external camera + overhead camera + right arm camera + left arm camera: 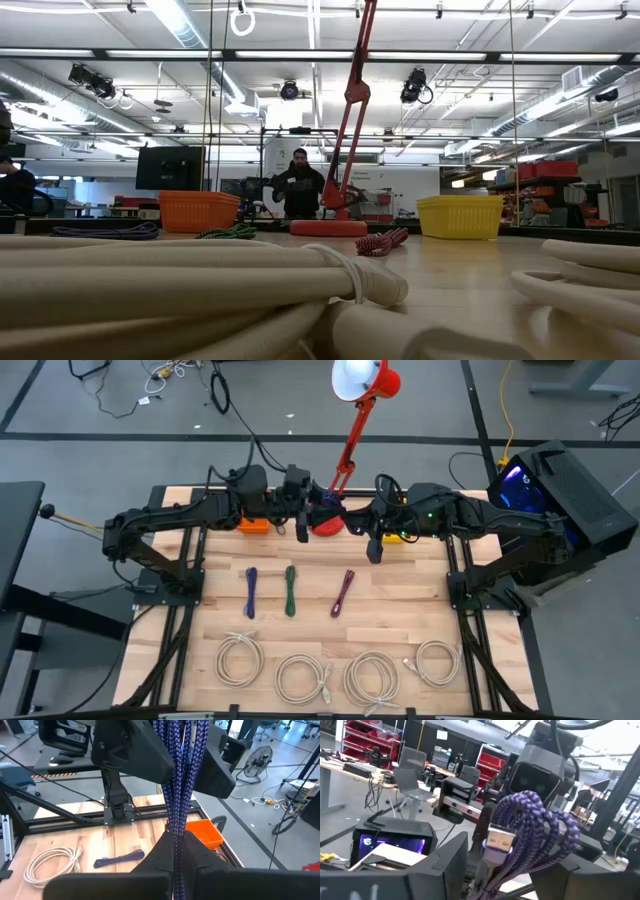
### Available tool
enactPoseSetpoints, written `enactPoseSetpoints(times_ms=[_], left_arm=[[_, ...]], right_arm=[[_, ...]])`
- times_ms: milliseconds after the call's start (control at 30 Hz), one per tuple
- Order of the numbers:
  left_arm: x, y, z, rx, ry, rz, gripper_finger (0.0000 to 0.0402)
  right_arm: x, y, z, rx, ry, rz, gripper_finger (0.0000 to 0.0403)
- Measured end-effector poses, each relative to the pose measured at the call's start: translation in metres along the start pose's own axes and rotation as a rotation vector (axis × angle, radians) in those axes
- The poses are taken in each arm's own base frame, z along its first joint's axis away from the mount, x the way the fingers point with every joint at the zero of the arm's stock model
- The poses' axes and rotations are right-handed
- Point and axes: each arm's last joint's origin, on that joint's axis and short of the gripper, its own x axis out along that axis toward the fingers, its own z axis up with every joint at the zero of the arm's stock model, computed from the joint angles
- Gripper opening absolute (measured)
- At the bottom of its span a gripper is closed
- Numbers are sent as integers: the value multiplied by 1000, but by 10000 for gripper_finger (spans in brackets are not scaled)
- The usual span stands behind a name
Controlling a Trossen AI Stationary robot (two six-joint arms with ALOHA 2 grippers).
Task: Pick & Place USB Port
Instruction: Put the blue and black charger cable into the orange bin
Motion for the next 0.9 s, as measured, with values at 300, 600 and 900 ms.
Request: enactPoseSetpoints(times_ms=[300, 600, 900], left_arm=[[0, 1, -3, 33, 37, -18, 45], [-5, 14, -2, 58, 74, 75, 44], [-36, 54, -12, 33, 355, 438, 34]], right_arm=[[0, 0, 0, -1, 1, -7, 4], [0, -1, -3, -5, 28, -12, 51], [-1, -2, -7, -16, 72, -42, 92]])
